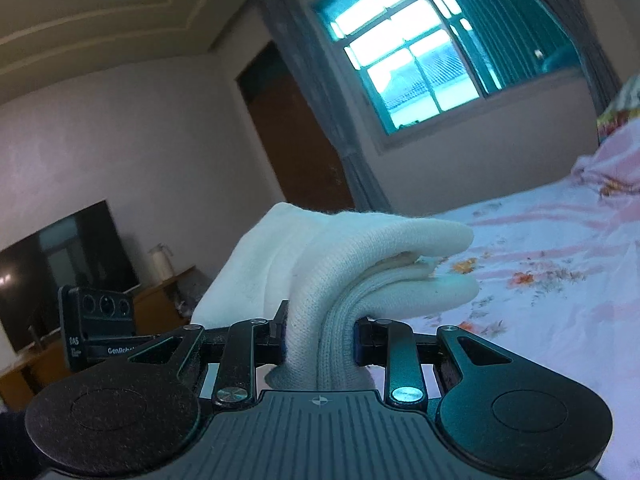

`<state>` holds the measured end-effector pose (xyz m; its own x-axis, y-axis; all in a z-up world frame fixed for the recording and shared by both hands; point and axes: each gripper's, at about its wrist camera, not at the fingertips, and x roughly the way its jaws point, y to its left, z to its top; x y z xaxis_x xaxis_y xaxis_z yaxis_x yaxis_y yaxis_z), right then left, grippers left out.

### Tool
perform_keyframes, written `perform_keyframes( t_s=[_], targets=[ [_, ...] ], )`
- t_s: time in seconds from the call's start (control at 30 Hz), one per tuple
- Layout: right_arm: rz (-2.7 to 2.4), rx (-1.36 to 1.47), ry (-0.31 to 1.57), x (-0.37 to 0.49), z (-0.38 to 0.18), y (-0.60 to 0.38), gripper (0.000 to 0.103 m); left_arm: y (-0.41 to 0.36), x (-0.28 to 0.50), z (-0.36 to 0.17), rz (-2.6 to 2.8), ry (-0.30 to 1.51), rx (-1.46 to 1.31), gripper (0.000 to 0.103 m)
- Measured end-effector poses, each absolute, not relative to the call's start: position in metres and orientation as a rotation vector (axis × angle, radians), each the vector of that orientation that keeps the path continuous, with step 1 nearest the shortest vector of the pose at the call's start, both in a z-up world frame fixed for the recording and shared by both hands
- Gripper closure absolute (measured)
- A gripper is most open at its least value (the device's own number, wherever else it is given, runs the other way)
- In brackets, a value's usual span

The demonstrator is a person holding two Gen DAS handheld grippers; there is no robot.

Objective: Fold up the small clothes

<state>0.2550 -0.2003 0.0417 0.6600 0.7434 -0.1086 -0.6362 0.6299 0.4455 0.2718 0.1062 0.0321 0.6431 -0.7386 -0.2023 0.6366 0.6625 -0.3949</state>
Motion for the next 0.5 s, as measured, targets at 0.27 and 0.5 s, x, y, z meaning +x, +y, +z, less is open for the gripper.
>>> perform_keyframes(
  t_s=[0.27, 0.5],
  targets=[
    [0.727, 0.520, 0.521, 0.423, -0.037, -0.195, 0.075, 0.114, 0.429, -0.056, -0.742, 0.571, -0.419, 0.078],
    [0.595, 0.648, 0.846, 0.515, -0.140, -0.197, 0.062, 0.121, 0.493, -0.147, -0.641, 0.831, -0.516, 0.067]
  ],
)
